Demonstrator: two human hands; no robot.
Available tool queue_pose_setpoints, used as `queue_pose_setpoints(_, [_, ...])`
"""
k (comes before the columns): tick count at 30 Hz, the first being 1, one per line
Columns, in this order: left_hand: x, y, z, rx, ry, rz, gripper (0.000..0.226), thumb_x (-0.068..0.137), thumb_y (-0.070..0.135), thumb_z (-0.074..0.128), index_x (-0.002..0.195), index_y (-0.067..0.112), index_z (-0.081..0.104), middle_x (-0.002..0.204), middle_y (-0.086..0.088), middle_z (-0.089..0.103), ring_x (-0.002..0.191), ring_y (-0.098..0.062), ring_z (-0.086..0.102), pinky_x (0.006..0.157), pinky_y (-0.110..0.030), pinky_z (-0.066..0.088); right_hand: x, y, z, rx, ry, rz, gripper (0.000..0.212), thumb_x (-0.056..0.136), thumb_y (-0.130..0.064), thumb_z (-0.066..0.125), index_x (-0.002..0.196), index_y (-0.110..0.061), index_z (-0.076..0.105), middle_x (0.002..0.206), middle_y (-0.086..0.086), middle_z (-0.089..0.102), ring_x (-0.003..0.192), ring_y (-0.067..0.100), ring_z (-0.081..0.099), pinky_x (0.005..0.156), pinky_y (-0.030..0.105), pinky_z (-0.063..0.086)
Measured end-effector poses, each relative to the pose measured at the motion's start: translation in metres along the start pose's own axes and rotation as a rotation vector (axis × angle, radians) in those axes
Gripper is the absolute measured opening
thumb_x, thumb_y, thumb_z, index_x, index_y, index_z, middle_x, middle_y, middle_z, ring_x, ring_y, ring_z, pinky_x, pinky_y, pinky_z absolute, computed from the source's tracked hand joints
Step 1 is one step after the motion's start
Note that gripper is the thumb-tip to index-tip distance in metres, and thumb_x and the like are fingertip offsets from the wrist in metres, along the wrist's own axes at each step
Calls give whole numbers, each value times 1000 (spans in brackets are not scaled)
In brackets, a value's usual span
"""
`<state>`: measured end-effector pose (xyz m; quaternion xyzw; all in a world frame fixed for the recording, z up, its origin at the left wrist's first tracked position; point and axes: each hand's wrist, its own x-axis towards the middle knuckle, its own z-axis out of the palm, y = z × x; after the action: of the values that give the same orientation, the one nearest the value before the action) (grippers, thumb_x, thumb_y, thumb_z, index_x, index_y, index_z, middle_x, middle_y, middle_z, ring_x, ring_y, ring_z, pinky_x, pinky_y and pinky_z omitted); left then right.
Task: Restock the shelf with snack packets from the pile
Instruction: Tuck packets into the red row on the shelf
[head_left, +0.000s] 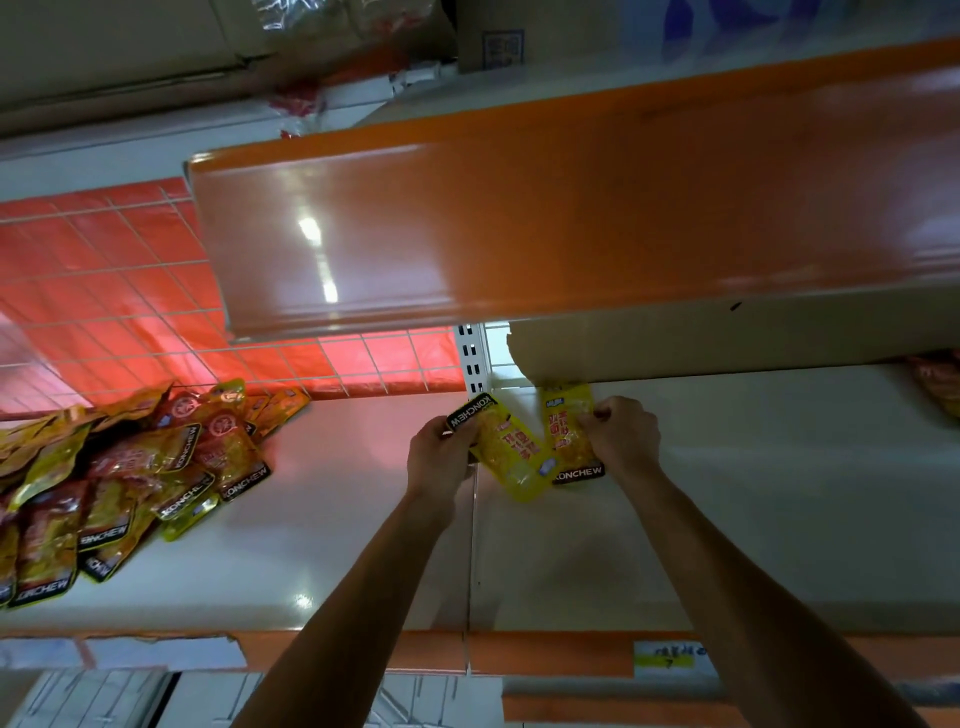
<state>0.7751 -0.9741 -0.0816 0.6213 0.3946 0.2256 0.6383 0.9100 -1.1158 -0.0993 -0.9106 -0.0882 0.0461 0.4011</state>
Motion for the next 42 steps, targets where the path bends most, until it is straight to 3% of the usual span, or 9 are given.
queue_pose_setpoints(10, [-13,10,22,-626,-134,-159,22,92,-5,55,111,5,53,94,-13,64,83,-23,63,57,-21,56,-18,0,-11,272,150,-29,25,90,-10,49,105,-12,69,106,9,69,101,25,62,87,27,45])
queue_pose_setpoints(15, [-24,6,45,-709,-263,-179,18,88,-11,53,96,2,63,81,-10,71,75,-19,68,62,-24,57,-38,-22,-21,797,-149,-11,22,76,-16,57,90,-30,66,82,-9,73,86,11,68,77,35,54])
queue_pose_setpoints(18, [-32,-1,55,-493,-330,-130,18,82,-7,62,95,5,63,82,-11,71,72,-19,68,64,-28,56,-37,-24,-19,828,-138,-3,20,82,-14,65,95,-29,64,88,-2,72,84,14,68,74,36,56])
queue_pose_setpoints(22, [-33,-10,54,121,-237,75,14,86,31,68,86,17,65,89,-6,72,83,-21,69,75,-38,54,-18,-14,-22,624,57,68,18,82,-13,62,96,-23,67,94,5,70,83,18,66,78,36,55])
queue_pose_setpoints(25, [-27,-12,47,416,-104,190,15,89,30,60,97,20,68,96,2,71,86,-13,65,77,-28,50,-9,-3,-25,434,55,82,19,83,-14,62,99,-21,70,90,0,69,73,8,62,61,21,49])
queue_pose_setpoints(27, [-24,-14,46,542,-87,197,22,90,24,59,110,19,68,104,2,70,84,-6,58,77,-19,40,-9,1,-23,346,15,81,20,82,-13,61,98,-18,71,91,1,69,76,11,63,63,22,49])
queue_pose_setpoints(31, [-21,-10,51,597,-92,190,30,91,21,56,119,17,66,113,-2,69,102,-14,62,88,-21,41,-15,3,-16,235,-13,58,23,82,-8,55,97,-14,71,97,6,71,94,24,65,82,36,53])
queue_pose_setpoints(35, [-19,-7,55,638,-133,214,33,91,20,54,123,19,64,118,-2,68,107,-15,62,85,-19,38,-17,7,-12,130,14,19,25,85,-11,53,106,-11,68,105,6,71,99,23,64,78,26,46])
queue_pose_setpoints(42, [-20,-5,62,704,-173,285,29,92,21,55,117,18,69,114,0,70,102,-15,63,81,-19,41,-21,7,-5,23,89,-29,23,91,-12,51,110,-6,64,106,11,68,99,26,62,77,29,44])
